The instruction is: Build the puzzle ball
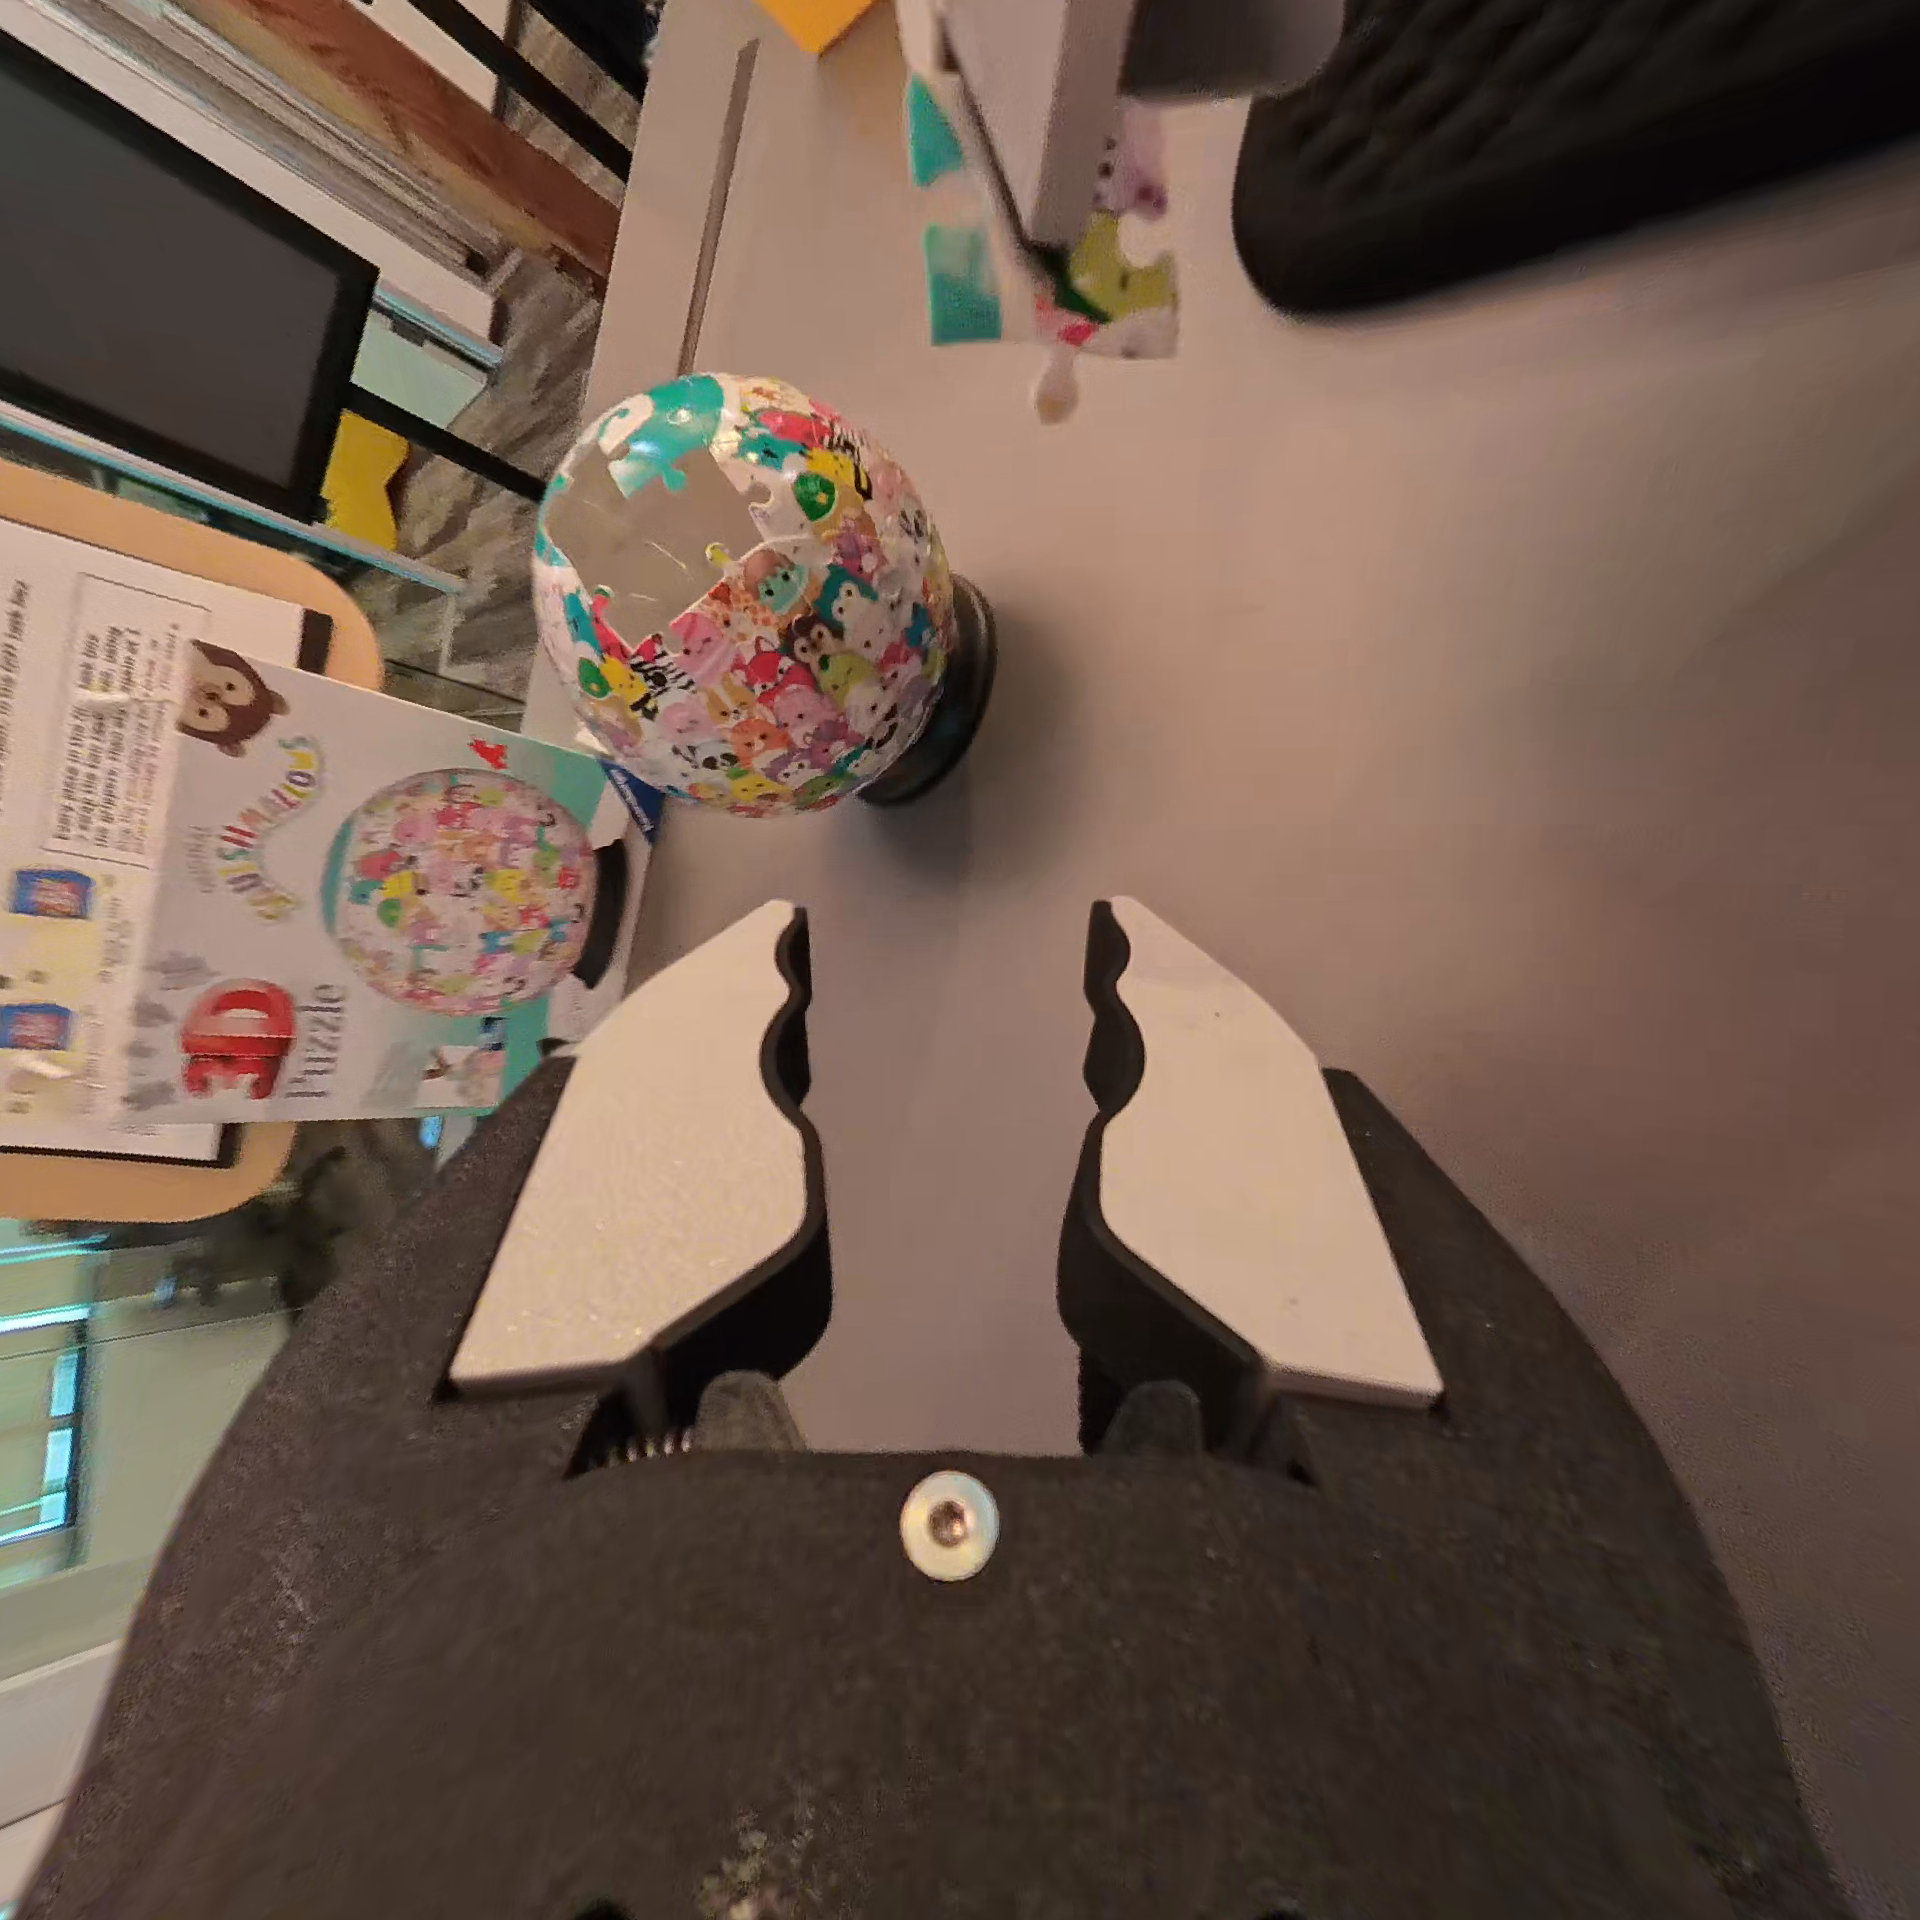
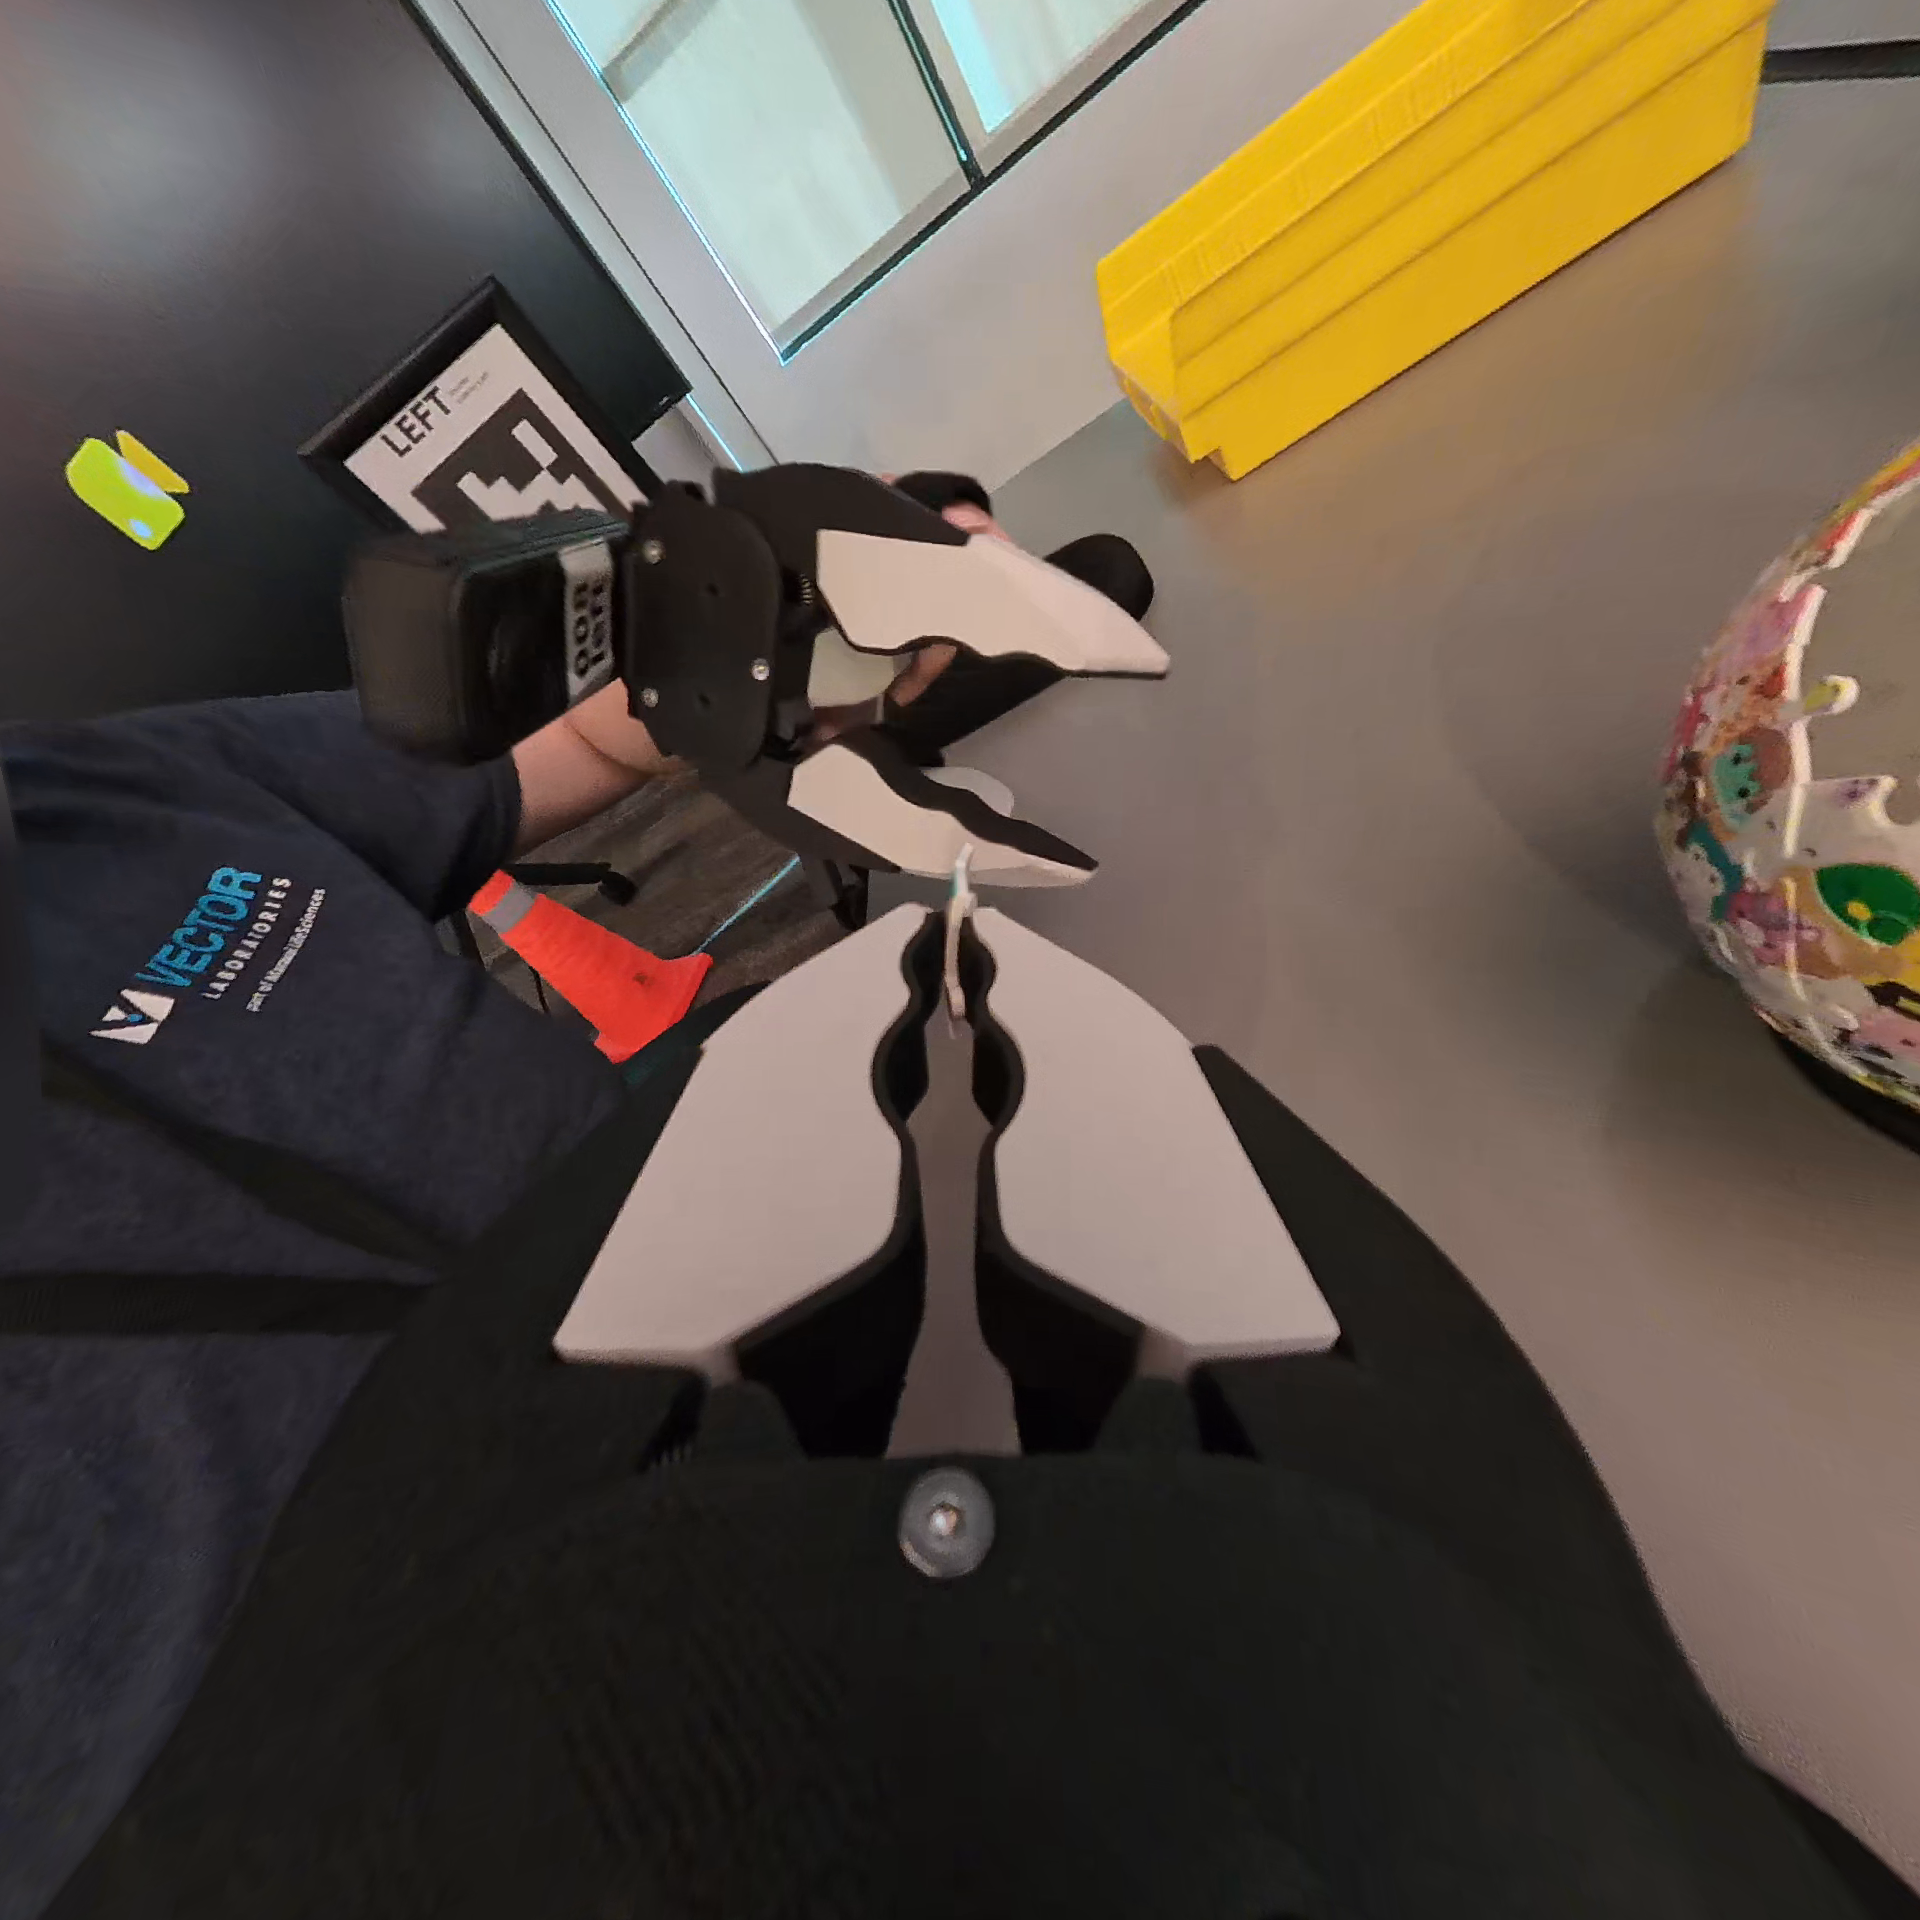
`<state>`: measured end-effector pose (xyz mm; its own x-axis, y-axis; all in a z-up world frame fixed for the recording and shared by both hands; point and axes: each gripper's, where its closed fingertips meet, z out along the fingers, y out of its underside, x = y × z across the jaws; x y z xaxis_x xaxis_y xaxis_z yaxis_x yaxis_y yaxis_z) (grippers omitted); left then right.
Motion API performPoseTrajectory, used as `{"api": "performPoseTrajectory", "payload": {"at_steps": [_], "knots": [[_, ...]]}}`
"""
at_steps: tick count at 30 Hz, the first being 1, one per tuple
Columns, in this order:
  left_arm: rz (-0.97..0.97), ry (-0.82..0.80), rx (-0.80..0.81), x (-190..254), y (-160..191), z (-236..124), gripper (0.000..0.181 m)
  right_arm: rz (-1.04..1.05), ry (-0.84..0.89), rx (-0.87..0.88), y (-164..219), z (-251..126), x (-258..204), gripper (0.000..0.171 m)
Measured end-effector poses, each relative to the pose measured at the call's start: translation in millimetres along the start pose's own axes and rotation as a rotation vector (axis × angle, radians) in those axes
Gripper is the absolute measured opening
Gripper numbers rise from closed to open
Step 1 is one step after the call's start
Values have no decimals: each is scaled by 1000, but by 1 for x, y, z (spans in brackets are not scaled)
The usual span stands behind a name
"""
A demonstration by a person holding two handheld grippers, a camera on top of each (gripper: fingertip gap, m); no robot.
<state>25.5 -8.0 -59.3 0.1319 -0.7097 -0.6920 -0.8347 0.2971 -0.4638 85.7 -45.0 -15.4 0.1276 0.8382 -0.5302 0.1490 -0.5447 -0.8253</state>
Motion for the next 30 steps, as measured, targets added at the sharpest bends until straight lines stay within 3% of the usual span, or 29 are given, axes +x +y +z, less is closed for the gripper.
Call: {"api": "performPoseTrajectory", "payload": {"at_steps": [8,13,19,30], "knots": [[-25,-28,-157,-9,35,0,50,32,-4,-5,10,2,12,3],[-361,-51,-159,-21,43,3,50,3,26,-38,12,2,12,3],[-689,-237,-78,-76,50,-9,54,-6,40,-65,14,5,10,3],[-713,-292,-70,-102,52,-23,55,-22,39,-72,18,4,6,3]]}}
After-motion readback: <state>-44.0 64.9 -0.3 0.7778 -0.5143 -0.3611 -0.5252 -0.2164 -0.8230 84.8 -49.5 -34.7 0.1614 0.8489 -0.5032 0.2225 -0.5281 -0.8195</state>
